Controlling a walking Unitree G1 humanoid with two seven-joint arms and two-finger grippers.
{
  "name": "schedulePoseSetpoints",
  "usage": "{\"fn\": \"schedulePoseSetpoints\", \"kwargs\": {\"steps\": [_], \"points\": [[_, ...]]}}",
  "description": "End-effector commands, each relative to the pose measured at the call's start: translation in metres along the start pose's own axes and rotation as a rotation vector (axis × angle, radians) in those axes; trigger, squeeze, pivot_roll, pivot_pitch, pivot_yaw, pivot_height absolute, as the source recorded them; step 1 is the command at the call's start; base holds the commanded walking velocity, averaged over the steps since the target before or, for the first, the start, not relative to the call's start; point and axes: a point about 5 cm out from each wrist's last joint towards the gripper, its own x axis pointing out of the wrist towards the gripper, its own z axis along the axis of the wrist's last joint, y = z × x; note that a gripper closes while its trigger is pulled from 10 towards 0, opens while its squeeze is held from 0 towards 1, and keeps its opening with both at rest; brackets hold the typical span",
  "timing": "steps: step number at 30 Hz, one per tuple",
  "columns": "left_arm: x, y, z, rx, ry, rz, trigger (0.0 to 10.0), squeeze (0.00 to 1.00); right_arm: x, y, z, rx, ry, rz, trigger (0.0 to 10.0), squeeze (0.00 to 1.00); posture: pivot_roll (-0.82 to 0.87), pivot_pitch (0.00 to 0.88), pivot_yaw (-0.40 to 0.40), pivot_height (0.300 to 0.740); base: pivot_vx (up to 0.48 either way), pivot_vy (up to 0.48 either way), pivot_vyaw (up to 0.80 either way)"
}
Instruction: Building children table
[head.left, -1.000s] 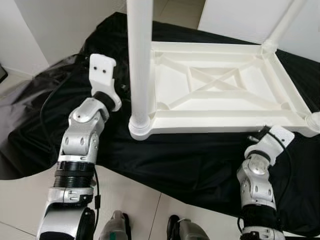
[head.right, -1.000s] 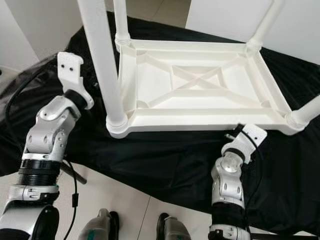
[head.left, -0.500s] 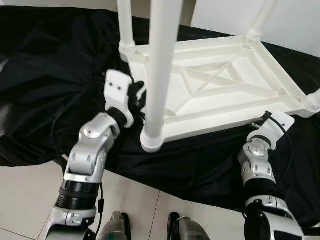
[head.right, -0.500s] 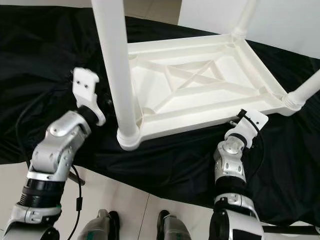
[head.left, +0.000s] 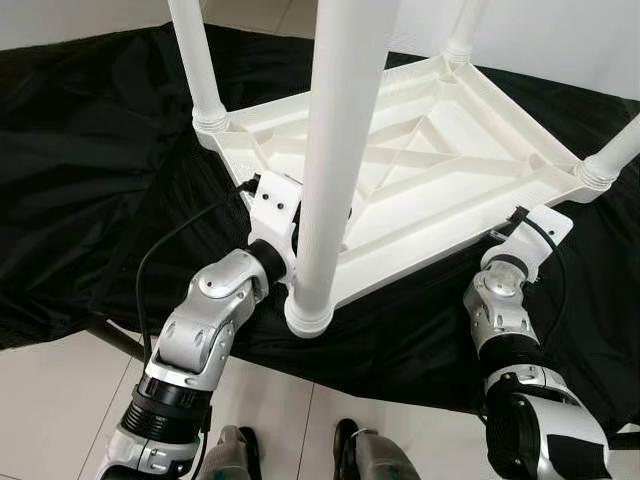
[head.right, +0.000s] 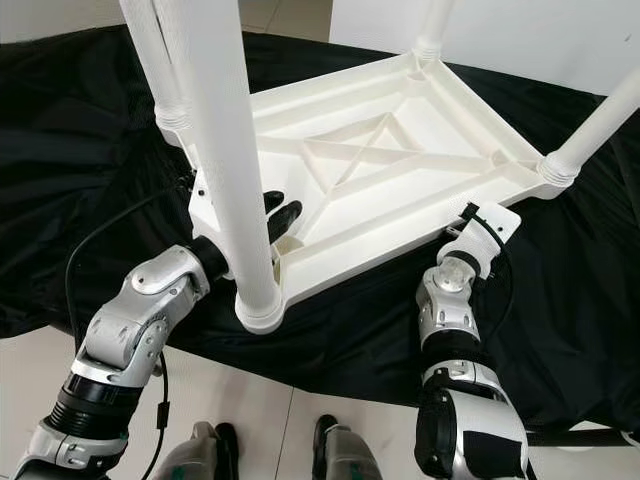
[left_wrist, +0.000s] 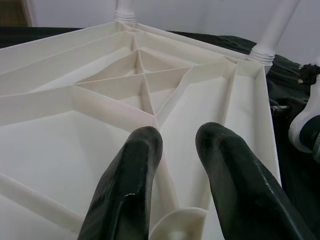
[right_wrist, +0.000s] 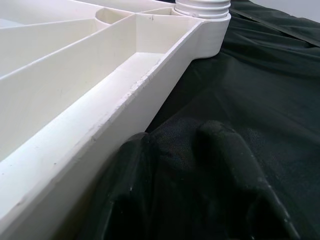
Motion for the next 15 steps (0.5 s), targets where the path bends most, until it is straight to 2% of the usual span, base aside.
{"fn": "schedulePoseSetpoints", "kwargs": {"steps": [1, 5, 15], "points": [[0.003, -0.027, 0.000, -0.019, 0.003, -0.283, 10.0, 0.00, -0.010, 0.018, -0.010, -0.035, 0.030, 0.103, 10.0, 0.00, 0.16, 0.230, 0.011, 0.740, 0.000, 0.000, 0.00], [0.003, -0.028, 0.001, -0.020, 0.003, -0.283, 10.0, 0.00, -0.016, 0.029, -0.017, -0.015, 0.061, 0.229, 10.0, 0.00, 0.16, 0.228, 0.005, 0.740, 0.000, 0.000, 0.00], [0.005, -0.025, 0.005, -0.008, -0.009, -0.267, 10.0, 0.00, -0.018, 0.043, -0.012, -0.023, 0.045, 0.329, 10.0, 0.00, 0.17, 0.213, -0.040, 0.740, 0.000, 0.000, 0.00]]}}
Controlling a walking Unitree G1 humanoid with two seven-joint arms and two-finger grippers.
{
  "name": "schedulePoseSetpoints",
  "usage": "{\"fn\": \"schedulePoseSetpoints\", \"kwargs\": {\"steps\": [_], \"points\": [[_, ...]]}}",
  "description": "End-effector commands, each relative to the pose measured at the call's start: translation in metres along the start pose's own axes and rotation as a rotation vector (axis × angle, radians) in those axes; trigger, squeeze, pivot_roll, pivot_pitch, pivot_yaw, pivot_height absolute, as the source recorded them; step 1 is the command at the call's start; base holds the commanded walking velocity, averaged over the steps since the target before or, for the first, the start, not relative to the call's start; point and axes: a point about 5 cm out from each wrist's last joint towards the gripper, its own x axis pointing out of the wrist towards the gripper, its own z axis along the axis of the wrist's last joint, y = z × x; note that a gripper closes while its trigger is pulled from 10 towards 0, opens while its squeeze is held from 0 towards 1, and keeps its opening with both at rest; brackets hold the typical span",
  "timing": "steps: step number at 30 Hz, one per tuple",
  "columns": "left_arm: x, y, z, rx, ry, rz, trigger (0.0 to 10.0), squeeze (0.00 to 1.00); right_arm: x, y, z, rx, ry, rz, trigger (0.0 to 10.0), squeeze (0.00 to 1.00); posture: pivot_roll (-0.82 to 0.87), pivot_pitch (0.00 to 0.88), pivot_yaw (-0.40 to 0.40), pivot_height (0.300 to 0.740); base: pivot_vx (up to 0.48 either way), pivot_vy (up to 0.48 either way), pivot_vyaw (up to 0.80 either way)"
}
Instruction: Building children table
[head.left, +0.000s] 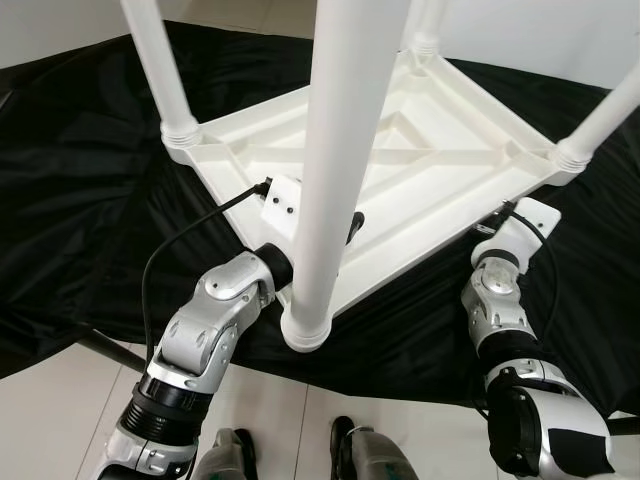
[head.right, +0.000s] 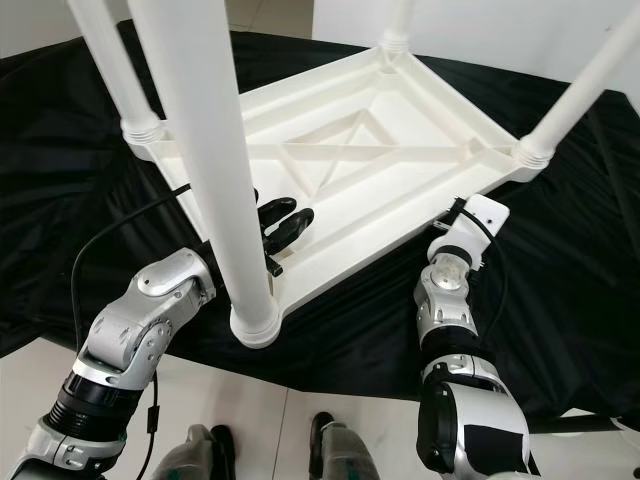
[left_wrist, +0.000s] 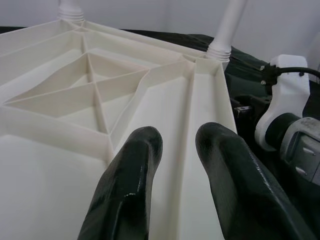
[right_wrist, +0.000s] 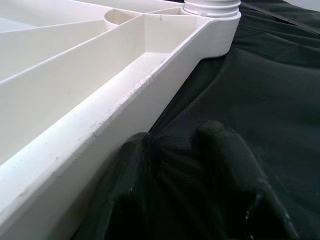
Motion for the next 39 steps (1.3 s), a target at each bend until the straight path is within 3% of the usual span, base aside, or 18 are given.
{"fn": "schedulePoseSetpoints", "kwargs": {"steps": [1, 9, 13, 14, 19, 22, 23, 26, 31, 34, 36, 39], "points": [[0.001, -0.015, 0.001, 0.002, -0.006, -0.197, 10.0, 0.00, -0.010, 0.025, -0.012, -0.031, 0.057, 0.134, 10.0, 0.00, 0.17, 0.211, -0.044, 0.740, 0.000, 0.000, 0.00], [-0.002, -0.012, 0.004, 0.009, -0.015, -0.178, 10.0, 0.00, -0.013, 0.035, -0.011, -0.029, 0.047, 0.213, 10.0, 0.00, 0.17, 0.196, -0.061, 0.740, 0.000, 0.000, 0.00], [-0.010, -0.009, 0.005, 0.012, -0.014, -0.151, 10.0, 0.00, -0.023, 0.045, -0.012, -0.012, 0.017, 0.304, 10.0, 0.00, 0.17, 0.188, -0.071, 0.740, 0.000, 0.000, 0.00], [-0.016, -0.006, 0.004, 0.010, -0.012, -0.126, 10.0, 0.00, -0.032, 0.049, -0.013, -0.017, -0.022, 0.354, 10.0, 0.00, 0.16, 0.183, -0.079, 0.740, 0.000, 0.000, 0.00], [-0.022, -0.004, 0.003, 0.006, -0.007, -0.101, 10.0, 0.00, -0.040, 0.047, -0.011, -0.016, -0.066, 0.370, 10.0, 0.00, 0.15, 0.185, -0.083, 0.740, 0.000, 0.000, 0.00], [-0.026, -0.004, 0.001, -0.001, -0.003, -0.092, 10.0, 0.00, -0.047, 0.040, -0.009, -0.020, -0.119, 0.359, 10.0, 0.00, 0.15, 0.189, -0.088, 0.740, 0.000, 0.000, 0.00], [-0.030, -0.004, -0.001, -0.013, 0.008, -0.083, 10.0, 0.00, -0.057, 0.027, -0.006, -0.007, -0.165, 0.329, 10.0, 0.00, 0.14, 0.192, -0.087, 0.740, 0.000, 0.000, 0.00], [-0.031, -0.004, -0.002, -0.020, 0.013, -0.082, 10.0, 0.00, -0.060, 0.022, -0.006, -0.006, -0.177, 0.320, 10.0, 0.00, 0.14, 0.192, -0.087, 0.740, 0.000, 0.000, 0.00], [-0.036, -0.002, -0.001, -0.029, 0.012, -0.052, 10.0, 0.00, -0.070, -0.016, -0.002, 0.002, -0.219, 0.184, 10.0, 0.00, 0.13, 0.198, -0.075, 0.740, 0.000, 0.000, 0.00], [-0.037, 0.001, 0.000, -0.018, 0.014, -0.038, 10.0, 0.00, -0.072, -0.030, -0.002, 0.006, -0.223, 0.161, 10.0, 0.00, 0.13, 0.200, -0.060, 0.740, 0.000, 0.000, 0.00], [-0.037, 0.001, 0.000, -0.019, 0.014, -0.034, 10.0, 0.00, -0.074, -0.034, -0.001, 0.002, -0.229, 0.156, 10.0, 0.00, 0.13, 0.200, -0.060, 0.740, 0.000, 0.000, 0.00], [-0.037, 0.008, 0.001, -0.012, 0.005, 0.006, 10.0, 0.00, -0.080, -0.038, 0.009, 0.054, -0.250, 0.256, 10.0, 0.00, 0.13, 0.197, -0.043, 0.740, 0.000, 0.000, 0.00]]}}
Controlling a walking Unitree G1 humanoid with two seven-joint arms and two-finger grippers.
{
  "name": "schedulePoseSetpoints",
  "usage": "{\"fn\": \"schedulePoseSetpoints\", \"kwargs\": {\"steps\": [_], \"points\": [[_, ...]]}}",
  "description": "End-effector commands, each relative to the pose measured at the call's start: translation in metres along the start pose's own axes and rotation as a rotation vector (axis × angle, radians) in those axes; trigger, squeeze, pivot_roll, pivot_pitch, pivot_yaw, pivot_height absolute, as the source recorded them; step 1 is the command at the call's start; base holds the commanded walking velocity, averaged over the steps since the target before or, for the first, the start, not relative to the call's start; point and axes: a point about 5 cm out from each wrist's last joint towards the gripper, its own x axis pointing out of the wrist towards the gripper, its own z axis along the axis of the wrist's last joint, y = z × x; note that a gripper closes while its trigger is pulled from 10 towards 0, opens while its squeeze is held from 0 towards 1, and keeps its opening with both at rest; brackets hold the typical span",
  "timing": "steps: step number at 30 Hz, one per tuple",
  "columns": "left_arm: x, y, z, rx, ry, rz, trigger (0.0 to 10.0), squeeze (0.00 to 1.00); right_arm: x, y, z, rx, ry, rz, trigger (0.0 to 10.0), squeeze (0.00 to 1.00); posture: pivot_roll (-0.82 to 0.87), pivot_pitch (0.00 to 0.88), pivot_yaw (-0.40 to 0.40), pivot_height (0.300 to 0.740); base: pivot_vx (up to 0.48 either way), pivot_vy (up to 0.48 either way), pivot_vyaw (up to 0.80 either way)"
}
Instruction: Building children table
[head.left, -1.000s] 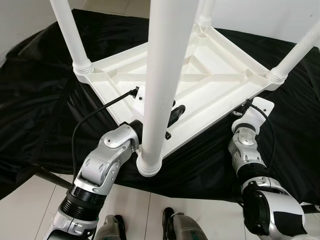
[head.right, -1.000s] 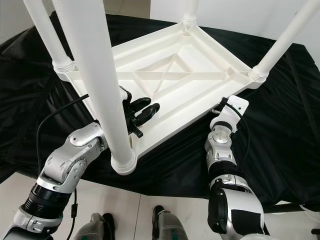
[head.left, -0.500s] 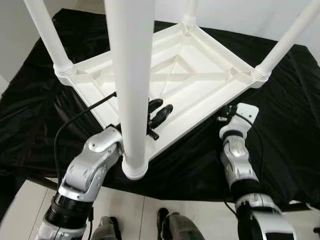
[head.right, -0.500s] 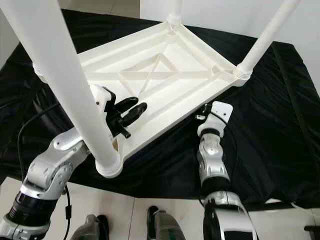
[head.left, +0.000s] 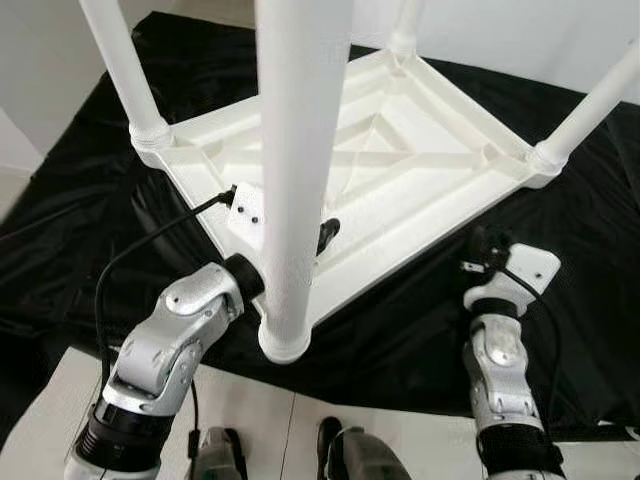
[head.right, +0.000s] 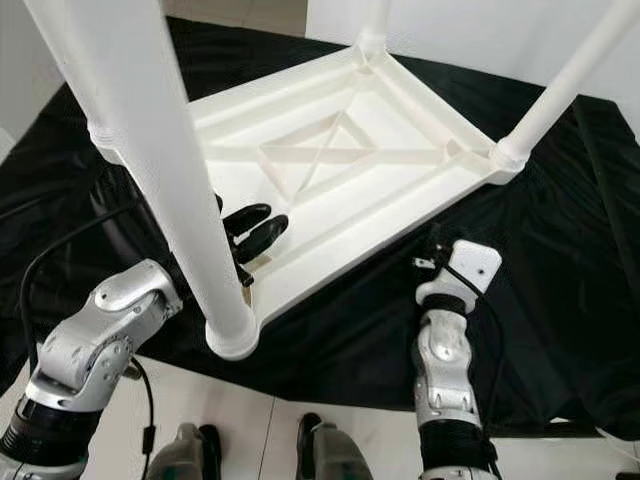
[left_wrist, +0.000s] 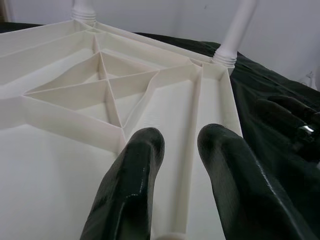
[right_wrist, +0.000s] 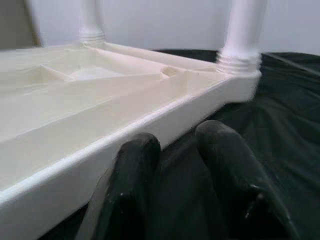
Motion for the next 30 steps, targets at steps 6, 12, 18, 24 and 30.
{"fn": "schedulePoseSetpoints", "kwargs": {"steps": [6, 12, 18, 24, 30], "points": [[-0.001, 0.020, -0.001, 0.062, 0.026, 0.044, 10.0, 0.00, -0.006, 0.009, 0.013, 0.065, 0.007, 0.216, 10.0, 0.00, 0.12, 0.198, -0.026, 0.740, 0.000, 0.000, 0.00], [-0.013, 0.062, 0.002, 0.163, 0.073, 0.163, 10.0, 0.00, -0.012, 0.018, 0.024, 0.112, 0.050, 0.508, 10.0, 1.00, 0.11, 0.205, -0.023, 0.740, 0.000, 0.000, 0.00], [-0.025, 0.074, 0.001, 0.182, 0.109, 0.177, 10.0, 0.00, -0.015, 0.017, 0.028, 0.109, 0.071, 0.632, 10.0, 1.00, 0.11, 0.214, -0.033, 0.740, 0.000, 0.000, 0.00], [-0.035, 0.078, 0.004, 0.183, 0.109, 0.169, 10.0, 1.00, -0.027, 0.024, 0.037, 0.134, 0.137, 0.917, 10.0, 1.00, 0.13, 0.218, -0.041, 0.740, 0.000, 0.000, 0.00], [-0.043, 0.074, 0.009, 0.198, 0.124, 0.127, 10.0, 0.00, -0.036, 0.026, 0.045, 0.148, 0.195, 1.132, 10.0, 1.00, 0.13, 0.220, -0.042, 0.740, 0.000, 0.000, 0.00]]}}
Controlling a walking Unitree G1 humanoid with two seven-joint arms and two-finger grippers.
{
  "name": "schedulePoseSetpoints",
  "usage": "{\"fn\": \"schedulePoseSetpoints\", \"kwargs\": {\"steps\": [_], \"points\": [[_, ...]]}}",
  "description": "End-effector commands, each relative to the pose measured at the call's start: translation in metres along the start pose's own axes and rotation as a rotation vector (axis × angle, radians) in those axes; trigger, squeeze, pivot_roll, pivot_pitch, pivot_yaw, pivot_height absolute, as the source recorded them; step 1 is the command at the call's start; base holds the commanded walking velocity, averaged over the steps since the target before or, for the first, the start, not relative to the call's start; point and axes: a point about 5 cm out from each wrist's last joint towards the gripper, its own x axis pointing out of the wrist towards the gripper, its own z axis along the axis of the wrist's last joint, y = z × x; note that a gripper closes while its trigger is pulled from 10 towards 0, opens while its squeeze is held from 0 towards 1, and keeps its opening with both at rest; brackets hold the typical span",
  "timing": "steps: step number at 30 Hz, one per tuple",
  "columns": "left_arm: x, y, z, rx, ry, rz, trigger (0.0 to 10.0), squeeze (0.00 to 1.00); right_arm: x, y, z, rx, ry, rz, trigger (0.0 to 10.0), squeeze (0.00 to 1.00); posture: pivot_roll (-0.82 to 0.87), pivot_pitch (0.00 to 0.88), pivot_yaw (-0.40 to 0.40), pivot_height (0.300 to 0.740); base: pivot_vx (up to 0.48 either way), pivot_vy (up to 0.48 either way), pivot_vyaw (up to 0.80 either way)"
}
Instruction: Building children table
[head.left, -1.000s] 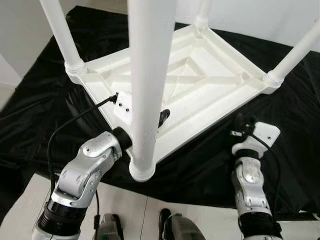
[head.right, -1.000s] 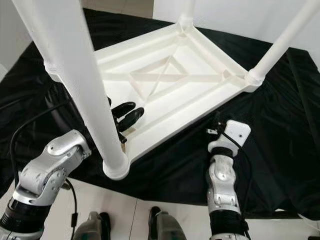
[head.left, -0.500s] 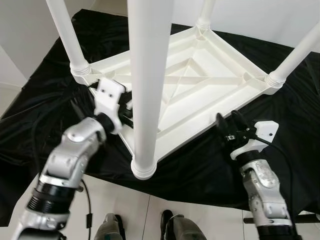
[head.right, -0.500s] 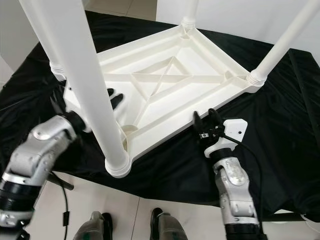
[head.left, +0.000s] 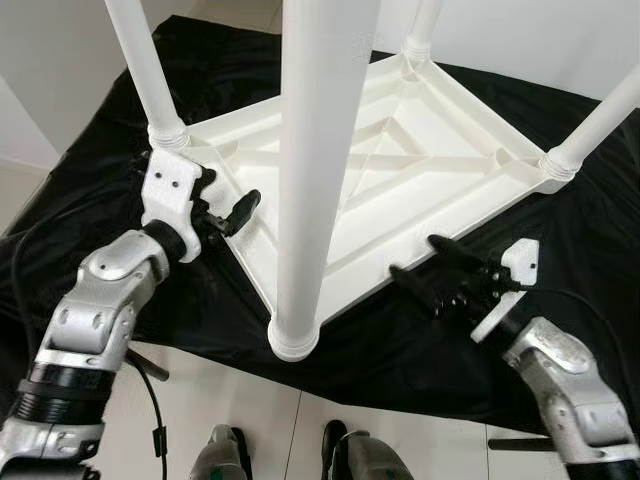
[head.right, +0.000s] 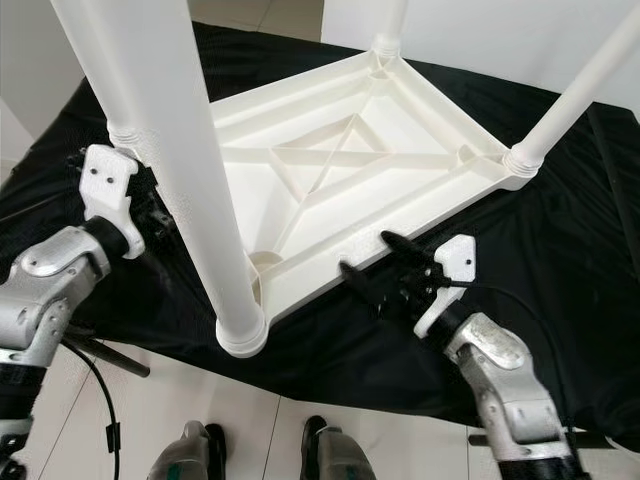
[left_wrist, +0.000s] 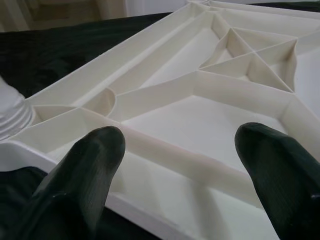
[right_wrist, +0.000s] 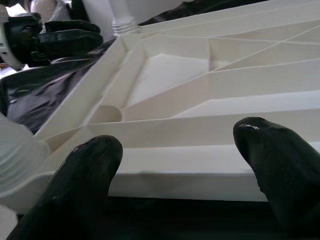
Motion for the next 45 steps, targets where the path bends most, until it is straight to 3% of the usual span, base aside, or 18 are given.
{"fn": "schedulePoseSetpoints", "kwargs": {"steps": [1, 2, 3, 10, 16, 27, 37, 45], "points": [[-0.004, -0.010, 0.002, -0.002, -0.006, -0.155, 10.0, 0.00, -0.001, 0.005, 0.001, 0.019, 0.013, 0.058, 10.0, 1.00, 0.13, 0.220, -0.042, 0.740, 0.000, 0.000, 0.00], [-0.006, -0.013, 0.002, 0.008, -0.004, -0.172, 10.0, 0.00, -0.002, 0.006, 0.004, -0.002, 0.014, 0.090, 10.0, 0.14, 0.13, 0.221, -0.040, 0.740, 0.000, 0.000, 0.00], [-0.008, -0.017, 0.000, 0.006, 0.010, -0.183, 10.0, 0.00, -0.001, 0.008, 0.007, -0.001, 0.012, 0.137, 10.0, 0.00, 0.14, 0.222, -0.041, 0.740, 0.000, 0.000, 0.00], [-0.014, -0.022, -0.009, -0.034, 0.052, -0.209, 10.0, 0.00, 0.005, 0.018, 0.016, 0.031, 0.016, 0.311, 10.0, 0.00, 0.14, 0.220, -0.044, 0.740, 0.000, 0.000, 0.00], [-0.025, -0.035, -0.014, -0.038, 0.103, -0.311, 10.0, 0.00, 0.018, 0.030, 0.016, 0.061, 0.022, 0.502, 10.0, 0.00, 0.17, 0.215, -0.045, 0.740, 0.000, 0.000, 0.00], [-0.032, -0.031, -0.013, -0.024, 0.164, -0.350, 10.0, 0.00, 0.029, 0.044, 0.010, 0.063, 0.074, 0.793, 10.0, 0.00, 0.21, 0.214, -0.032, 0.740, 0.000, 0.000, 0.00], [-0.032, -0.031, -0.010, -0.012, 0.179, -0.375, 10.0, 0.00, 0.047, 0.052, 0.006, 0.038, 0.079, 0.919, 10.0, 0.00, 0.22, 0.211, -0.023, 0.740, 0.000, 0.000, 0.00], [-0.032, -0.030, -0.008, -0.007, 0.181, -0.368, 10.0, 0.00, 0.066, 0.057, 0.006, 0.021, 0.037, 0.920, 10.0, 0.00, 0.24, 0.209, -0.028, 0.740, 0.000, 0.000, 0.00]]}}
